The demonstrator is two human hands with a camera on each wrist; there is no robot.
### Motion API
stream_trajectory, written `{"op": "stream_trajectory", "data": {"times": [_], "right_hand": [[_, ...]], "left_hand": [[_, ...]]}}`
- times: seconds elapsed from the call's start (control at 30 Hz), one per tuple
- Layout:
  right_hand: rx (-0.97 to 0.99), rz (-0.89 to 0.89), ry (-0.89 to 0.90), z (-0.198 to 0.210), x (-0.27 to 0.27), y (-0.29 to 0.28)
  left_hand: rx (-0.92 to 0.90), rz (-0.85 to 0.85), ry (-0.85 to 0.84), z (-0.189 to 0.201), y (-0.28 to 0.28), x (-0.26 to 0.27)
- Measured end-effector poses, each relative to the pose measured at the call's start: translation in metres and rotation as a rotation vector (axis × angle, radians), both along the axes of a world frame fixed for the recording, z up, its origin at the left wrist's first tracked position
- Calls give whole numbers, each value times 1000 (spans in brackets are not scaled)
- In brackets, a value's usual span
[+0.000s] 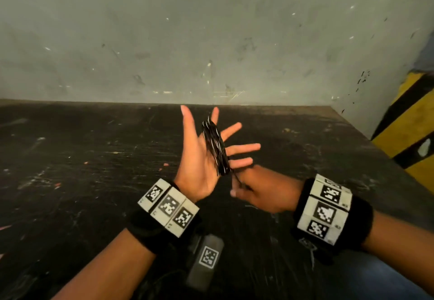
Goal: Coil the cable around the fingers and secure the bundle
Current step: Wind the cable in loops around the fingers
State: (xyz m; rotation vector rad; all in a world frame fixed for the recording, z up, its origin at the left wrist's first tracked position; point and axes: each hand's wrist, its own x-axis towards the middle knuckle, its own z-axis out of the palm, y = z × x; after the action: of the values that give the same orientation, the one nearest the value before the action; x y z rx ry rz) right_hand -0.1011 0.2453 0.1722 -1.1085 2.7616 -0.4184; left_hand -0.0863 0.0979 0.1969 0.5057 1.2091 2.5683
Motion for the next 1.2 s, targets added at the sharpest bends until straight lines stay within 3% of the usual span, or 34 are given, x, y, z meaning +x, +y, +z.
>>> {"op": "stream_trajectory", "data": {"times": [0.1, 0.2, 0.3, 0.37, 0.47, 0.57, 0.8, 0.87, 0.97, 1.07, 1.2], "right_hand": [[44, 67, -148, 4, 14, -5], [6, 85, -130, 19, 23, -5], [-49, 101, -54, 46, 17, 2], [-78, 82, 22, 68, 5, 12], [-107, 37, 164, 104, -17, 35], [-105, -17, 184, 119, -35, 53], [39, -128, 192, 45, -51, 43], [56, -112, 166, 22, -41, 29], [90, -37, 105, -5, -19, 3], [41, 3, 38, -10, 2, -17], [95, 9, -43, 7, 20, -25]], "left_hand": [[-169, 193, 60, -6, 3, -13], [-472, 263, 69, -17, -2, -23], [-874, 209, 246, -48, -9, -22], [-955, 14, 233, -66, -14, -13], [-807, -317, 52, -66, -20, 7], [-606, -472, -38, -51, -28, 20], [-355, -584, 115, -14, -33, 27], [-250, -517, 131, -5, -30, 25], [-106, -234, 78, 5, -24, 14], [-138, 66, 52, 5, -23, -1], [-224, 252, 19, -2, -14, -7]]}}
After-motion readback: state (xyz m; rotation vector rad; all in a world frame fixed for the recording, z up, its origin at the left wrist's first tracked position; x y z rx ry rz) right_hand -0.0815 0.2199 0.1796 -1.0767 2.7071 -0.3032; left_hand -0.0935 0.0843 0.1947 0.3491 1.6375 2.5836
